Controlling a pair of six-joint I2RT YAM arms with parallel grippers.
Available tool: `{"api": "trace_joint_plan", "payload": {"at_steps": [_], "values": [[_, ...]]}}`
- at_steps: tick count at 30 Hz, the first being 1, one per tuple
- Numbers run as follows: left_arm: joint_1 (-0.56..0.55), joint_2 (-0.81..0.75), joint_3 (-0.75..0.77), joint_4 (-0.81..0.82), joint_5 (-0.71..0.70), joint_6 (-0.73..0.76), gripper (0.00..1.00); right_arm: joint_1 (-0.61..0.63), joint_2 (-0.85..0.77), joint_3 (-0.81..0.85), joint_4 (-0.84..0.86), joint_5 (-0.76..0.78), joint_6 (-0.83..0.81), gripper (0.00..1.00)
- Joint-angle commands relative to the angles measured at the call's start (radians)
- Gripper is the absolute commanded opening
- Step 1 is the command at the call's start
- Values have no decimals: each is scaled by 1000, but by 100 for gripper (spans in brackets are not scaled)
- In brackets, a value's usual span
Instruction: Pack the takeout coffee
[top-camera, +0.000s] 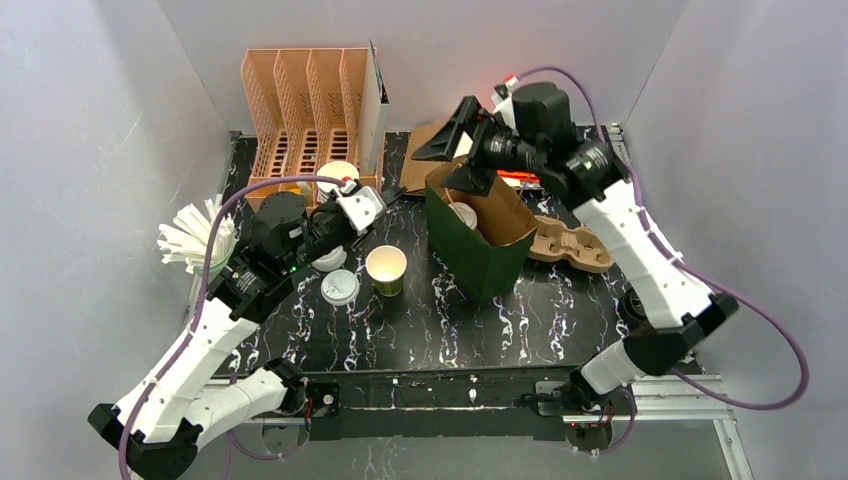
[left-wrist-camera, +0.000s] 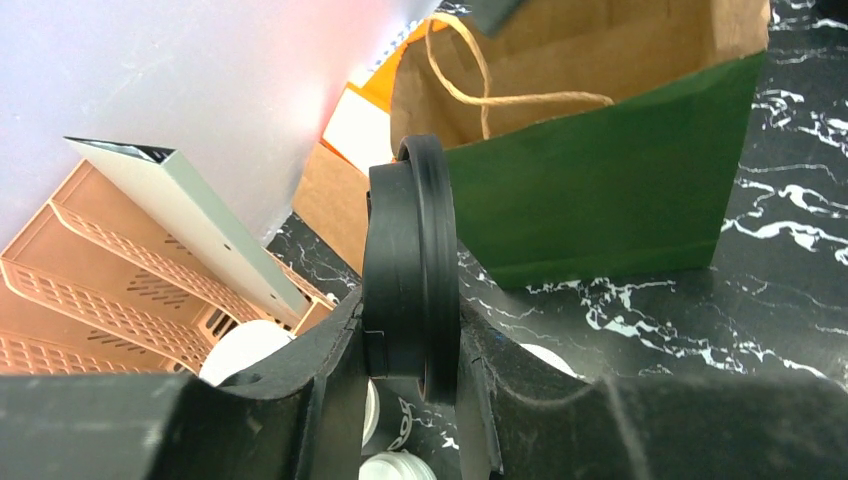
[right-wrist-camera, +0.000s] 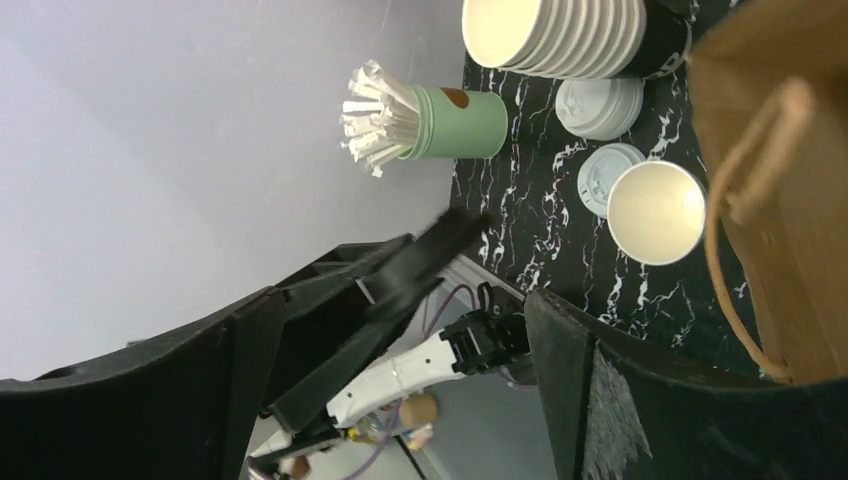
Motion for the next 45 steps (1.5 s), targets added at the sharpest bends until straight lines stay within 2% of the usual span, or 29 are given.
{"api": "trace_joint_plan", "payload": {"at_steps": [1,4,7,9,13,18,20,35,45], "values": [[-2,-23,-15,-36,52,45,19,-23,163,322,-299,-172,-308,98],[-2,-17,-8,-38,92,44,20,-61,252,457,-333,-390,-433,98],[-1,-16,2,-37,136,37,21,-80,265,413,-245,-570,-490,98],[-2,-15,9,-37,171,30,22,-80,269,384,-208,-615,-523,98],[-2,-14,16,-38,268,33,23,-80,272,356,-184,-617,-616,98],[-2,-26,-1,-37,434,124,24,-68,294,314,-168,-716,-652,98],[-2,-15,6,-38,455,127,24,-53,302,311,-199,-737,-691,98],[-1,27,18,-50,450,202,24,2,296,180,-229,-837,-721,98],[-2,31,34,-80,404,279,27,12,275,131,-232,-825,-736,96]]}}
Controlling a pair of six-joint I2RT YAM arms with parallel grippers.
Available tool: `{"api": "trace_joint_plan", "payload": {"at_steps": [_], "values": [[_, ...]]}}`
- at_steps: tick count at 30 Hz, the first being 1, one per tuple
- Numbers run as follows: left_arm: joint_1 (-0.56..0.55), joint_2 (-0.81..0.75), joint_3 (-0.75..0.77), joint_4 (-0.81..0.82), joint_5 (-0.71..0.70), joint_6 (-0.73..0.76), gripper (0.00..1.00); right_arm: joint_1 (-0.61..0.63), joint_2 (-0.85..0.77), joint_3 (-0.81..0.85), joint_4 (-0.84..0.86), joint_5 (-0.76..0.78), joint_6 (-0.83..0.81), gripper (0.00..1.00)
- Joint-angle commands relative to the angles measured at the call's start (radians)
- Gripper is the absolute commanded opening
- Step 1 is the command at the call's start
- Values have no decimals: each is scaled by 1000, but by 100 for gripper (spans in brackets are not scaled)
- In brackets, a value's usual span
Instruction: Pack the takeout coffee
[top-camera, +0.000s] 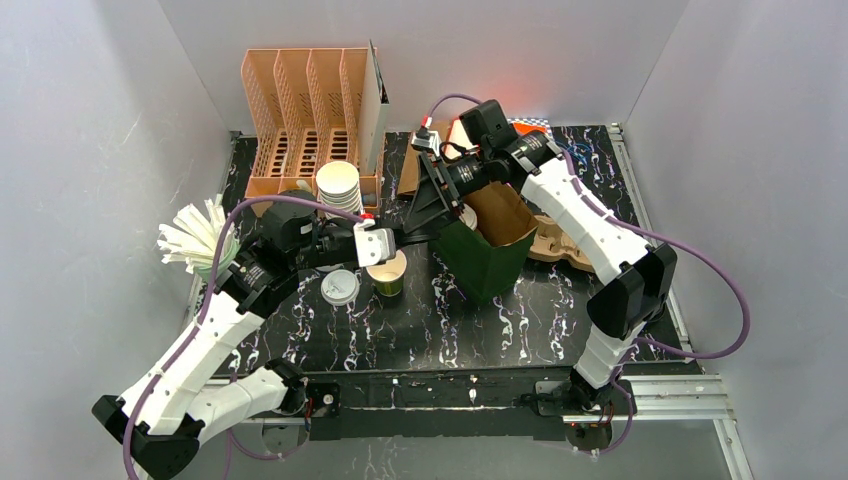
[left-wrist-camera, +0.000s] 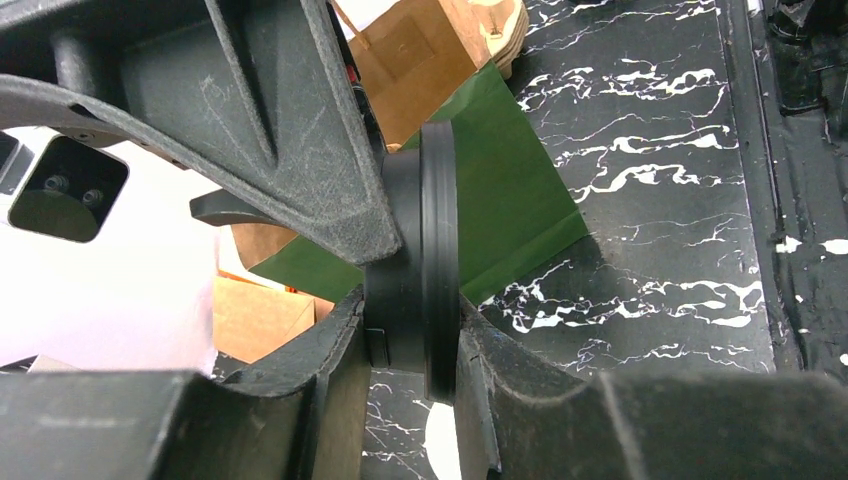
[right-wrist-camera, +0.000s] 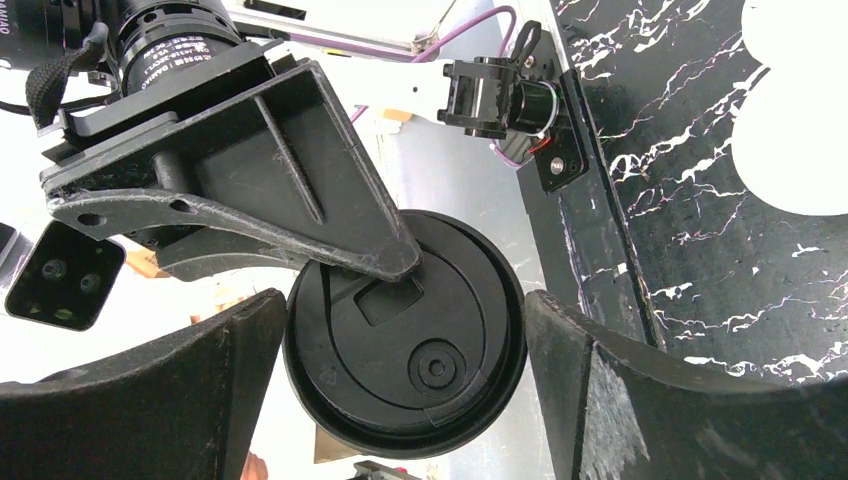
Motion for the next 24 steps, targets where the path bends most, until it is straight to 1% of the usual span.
{"api": "trace_joint_plan", "payload": {"at_steps": [1,6,10,12,14,16,21,24], "values": [[-1,-1,42,-10,-14,48,27,13,-42,-9,5,-22,-25,95],[-1,3,44,-9,-29,68,27,17,-43,-17,-1,-22,-24,93],[0,10,50,-11,-48,83,27,17,-40,-21,-10,-19,-25,83],[-1,13,51,-10,-55,84,27,17,-38,-22,-8,-16,-26,80],[-1,12,50,-10,-62,83,31,17,-39,-24,-4,-5,-25,77],[-1,8,46,-11,-73,68,38,17,-40,-27,2,7,-25,74],[0,-11,35,-10,-110,44,40,17,-47,-43,32,11,-12,68],[-1,-17,33,-11,-122,30,48,17,-48,-45,38,22,-9,65]]}}
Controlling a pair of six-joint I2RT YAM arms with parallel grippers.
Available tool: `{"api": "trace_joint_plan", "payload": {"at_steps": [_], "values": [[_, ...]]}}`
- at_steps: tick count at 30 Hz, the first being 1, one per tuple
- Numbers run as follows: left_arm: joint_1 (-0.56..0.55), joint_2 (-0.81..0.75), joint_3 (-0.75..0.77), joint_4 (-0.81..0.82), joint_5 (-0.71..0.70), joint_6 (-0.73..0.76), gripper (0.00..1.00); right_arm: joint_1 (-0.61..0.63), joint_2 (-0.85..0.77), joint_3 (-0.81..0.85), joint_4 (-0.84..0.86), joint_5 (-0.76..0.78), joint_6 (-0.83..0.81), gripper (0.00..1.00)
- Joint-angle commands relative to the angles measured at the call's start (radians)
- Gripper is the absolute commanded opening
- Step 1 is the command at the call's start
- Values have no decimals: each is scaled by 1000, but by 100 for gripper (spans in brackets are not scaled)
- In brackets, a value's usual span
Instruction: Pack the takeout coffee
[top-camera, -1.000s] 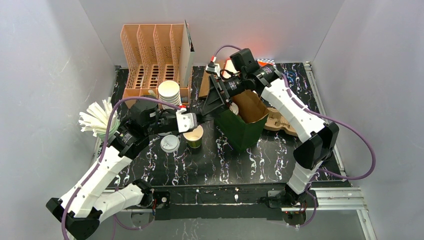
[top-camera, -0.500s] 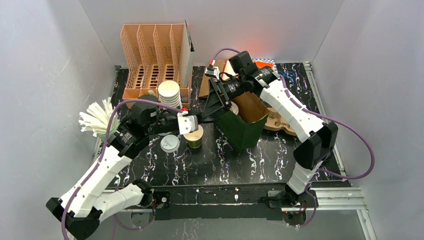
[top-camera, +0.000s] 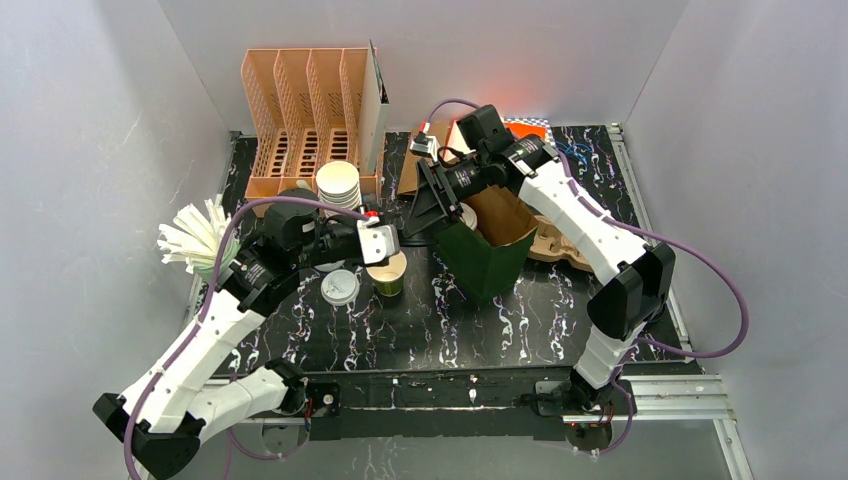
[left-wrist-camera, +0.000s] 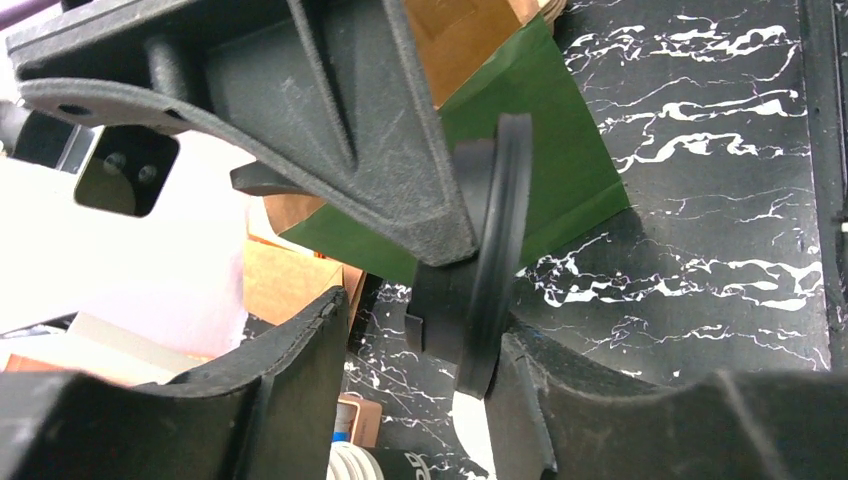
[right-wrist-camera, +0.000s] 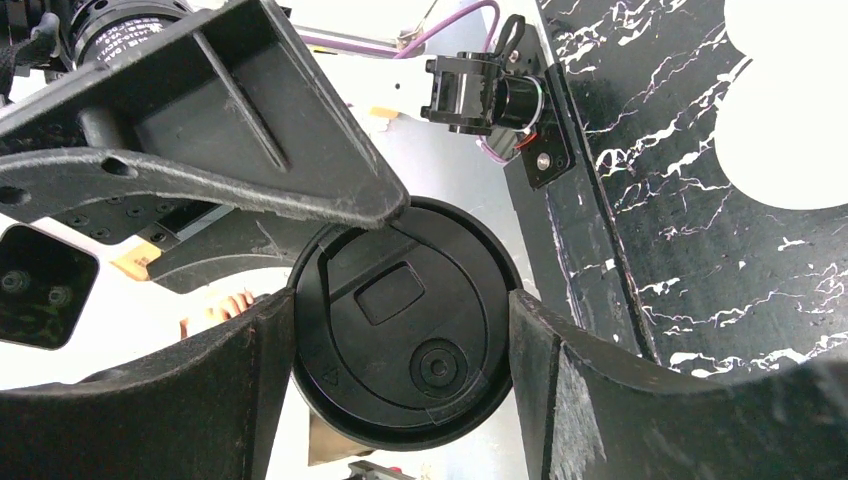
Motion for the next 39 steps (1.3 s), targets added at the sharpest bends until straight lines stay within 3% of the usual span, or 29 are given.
{"api": "trace_joint_plan", "payload": {"at_steps": [1,6,14,17,20,24,30,39], "values": [[0,-33,22,11,-42,-35,51,8,-43,-6,22,12,4,63],[-1,-86,-6,9,-75,-180,60,6,-52,-2,14,137,-10,64],[-1,-217,-23,-30,-278,-611,77,16,-118,-67,125,308,-37,61],[0,-249,0,-76,-427,-800,87,56,-132,-71,146,406,-70,60],[-1,-203,90,-231,-614,-1038,95,134,-152,-89,181,542,-118,60],[-1,-123,133,-380,-711,-1286,95,228,-191,-158,248,718,-154,59],[-1,-35,219,-651,-906,-1442,98,302,-270,-304,377,899,-192,59],[1,-134,95,-673,-863,-1670,98,366,-355,-572,668,1037,-269,60]]}}
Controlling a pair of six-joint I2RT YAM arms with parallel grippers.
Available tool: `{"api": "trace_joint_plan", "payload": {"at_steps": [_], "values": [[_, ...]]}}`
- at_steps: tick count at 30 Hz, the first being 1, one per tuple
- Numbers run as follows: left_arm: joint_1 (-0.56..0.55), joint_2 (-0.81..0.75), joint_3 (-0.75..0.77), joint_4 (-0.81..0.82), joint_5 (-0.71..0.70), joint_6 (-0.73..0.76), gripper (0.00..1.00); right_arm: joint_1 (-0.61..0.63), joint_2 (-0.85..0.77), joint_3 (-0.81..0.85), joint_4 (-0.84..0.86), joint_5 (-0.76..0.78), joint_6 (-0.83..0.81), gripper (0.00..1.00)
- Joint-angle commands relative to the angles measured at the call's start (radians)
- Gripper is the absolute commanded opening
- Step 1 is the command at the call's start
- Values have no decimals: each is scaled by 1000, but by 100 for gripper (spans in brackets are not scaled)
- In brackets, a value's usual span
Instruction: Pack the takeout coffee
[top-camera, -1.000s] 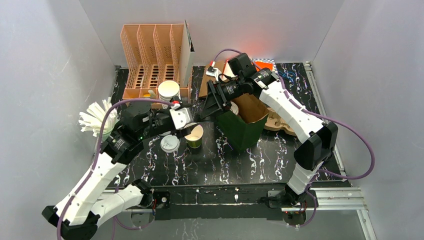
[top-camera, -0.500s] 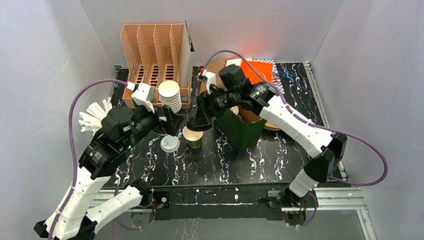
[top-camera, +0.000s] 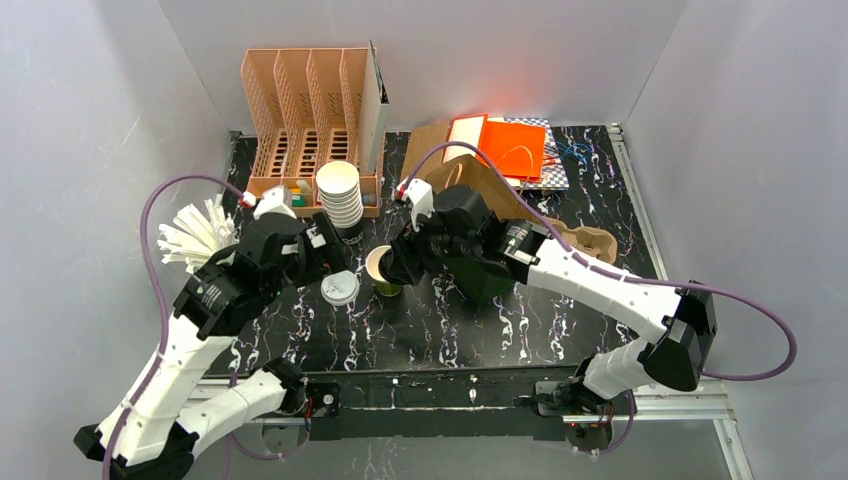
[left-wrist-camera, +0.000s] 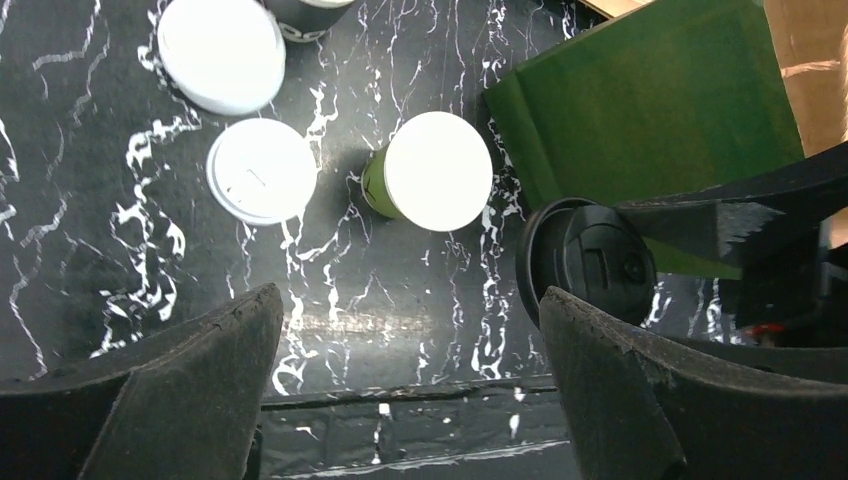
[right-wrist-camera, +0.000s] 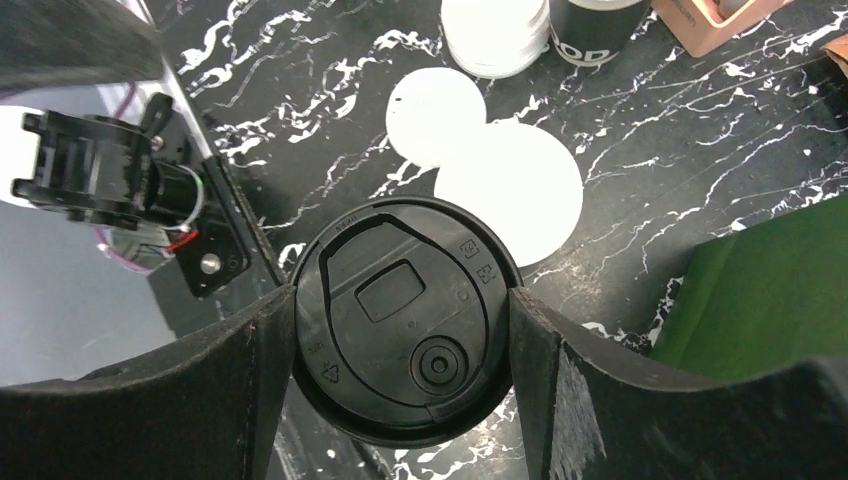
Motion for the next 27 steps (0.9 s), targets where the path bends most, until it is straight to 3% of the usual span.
{"api": "trace_joint_plan", "payload": {"at_steps": [1,8,14,20,27], "values": [[0,-72,-55,-56,-35,-186,98,25,-40,-96,229,105,-67,60],[-1,-39,-121,-130,15,-225,98,52,3,-158,351,182,-135,60],[2,8,-156,-94,50,-262,98,78,37,-237,534,260,-184,52],[12,-26,-239,15,80,-352,98,89,99,-240,600,264,-236,52],[114,50,-218,41,120,-310,93,90,165,-259,692,309,-225,52]]}}
